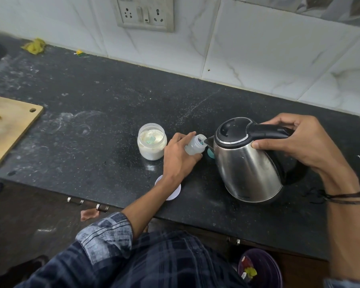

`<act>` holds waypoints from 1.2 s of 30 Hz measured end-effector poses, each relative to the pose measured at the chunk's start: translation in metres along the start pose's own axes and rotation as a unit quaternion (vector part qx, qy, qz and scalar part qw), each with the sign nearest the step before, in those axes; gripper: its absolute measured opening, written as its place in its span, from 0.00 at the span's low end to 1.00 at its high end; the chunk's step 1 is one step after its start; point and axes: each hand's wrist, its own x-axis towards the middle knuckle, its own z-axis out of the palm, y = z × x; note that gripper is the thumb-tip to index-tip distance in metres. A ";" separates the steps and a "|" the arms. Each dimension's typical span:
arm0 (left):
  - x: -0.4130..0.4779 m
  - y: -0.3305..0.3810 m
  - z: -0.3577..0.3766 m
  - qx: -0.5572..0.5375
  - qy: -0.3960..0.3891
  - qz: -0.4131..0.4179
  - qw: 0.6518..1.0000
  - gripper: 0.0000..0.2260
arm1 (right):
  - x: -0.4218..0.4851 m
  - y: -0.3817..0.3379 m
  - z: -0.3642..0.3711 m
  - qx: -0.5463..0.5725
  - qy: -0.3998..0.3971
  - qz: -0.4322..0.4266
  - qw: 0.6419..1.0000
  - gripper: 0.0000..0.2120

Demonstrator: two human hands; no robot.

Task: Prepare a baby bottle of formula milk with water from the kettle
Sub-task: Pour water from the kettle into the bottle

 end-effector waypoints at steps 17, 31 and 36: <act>-0.007 0.005 0.009 -0.061 -0.048 -0.054 0.996 0.27 | -0.041 0.031 -0.014 0.063 0.094 0.011 0.994 0.21; -0.014 -0.008 0.016 -0.072 -0.068 -0.073 0.992 0.26 | -0.094 0.071 -0.008 0.151 0.232 0.033 0.960 0.27; -0.016 -0.013 0.020 -0.072 -0.067 -0.073 0.992 0.26 | -0.100 0.080 -0.005 0.150 0.275 0.019 0.950 0.22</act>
